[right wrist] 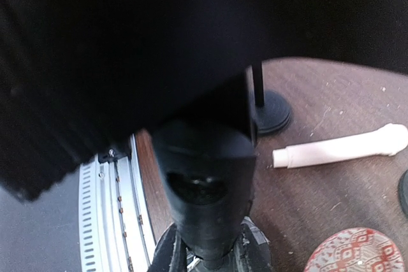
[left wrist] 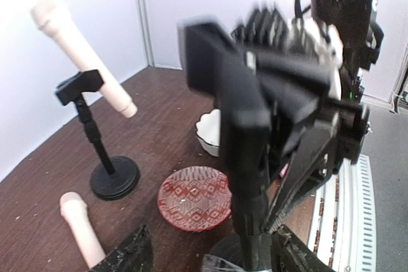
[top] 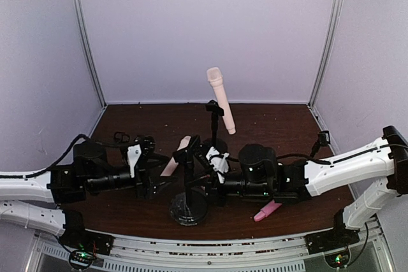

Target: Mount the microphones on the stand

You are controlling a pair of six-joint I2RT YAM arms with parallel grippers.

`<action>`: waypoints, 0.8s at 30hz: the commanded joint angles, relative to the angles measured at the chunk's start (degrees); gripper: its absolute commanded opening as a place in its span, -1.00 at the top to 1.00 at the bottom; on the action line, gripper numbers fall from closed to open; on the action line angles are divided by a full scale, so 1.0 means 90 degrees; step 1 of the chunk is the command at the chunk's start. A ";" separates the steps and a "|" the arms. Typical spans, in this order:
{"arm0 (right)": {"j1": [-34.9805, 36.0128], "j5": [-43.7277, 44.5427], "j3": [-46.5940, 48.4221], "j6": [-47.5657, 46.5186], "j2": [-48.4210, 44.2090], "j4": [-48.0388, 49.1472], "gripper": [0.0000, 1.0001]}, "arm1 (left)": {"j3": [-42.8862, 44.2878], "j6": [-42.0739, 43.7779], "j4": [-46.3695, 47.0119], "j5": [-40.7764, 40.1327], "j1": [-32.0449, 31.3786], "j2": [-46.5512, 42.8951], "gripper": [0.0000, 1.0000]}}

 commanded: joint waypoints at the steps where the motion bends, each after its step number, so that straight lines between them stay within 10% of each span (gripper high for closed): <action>1: 0.0199 0.0437 0.0511 0.0196 0.0290 0.0631 1.00 | -0.0280 -0.0119 -0.0853 -0.0784 -0.0047 -0.0872 -0.31; 24: 0.0285 0.2227 0.0519 -0.0106 0.2082 0.2179 1.00 | -0.0211 -0.0832 -0.2008 -0.2565 -0.0046 -0.2002 -0.30</action>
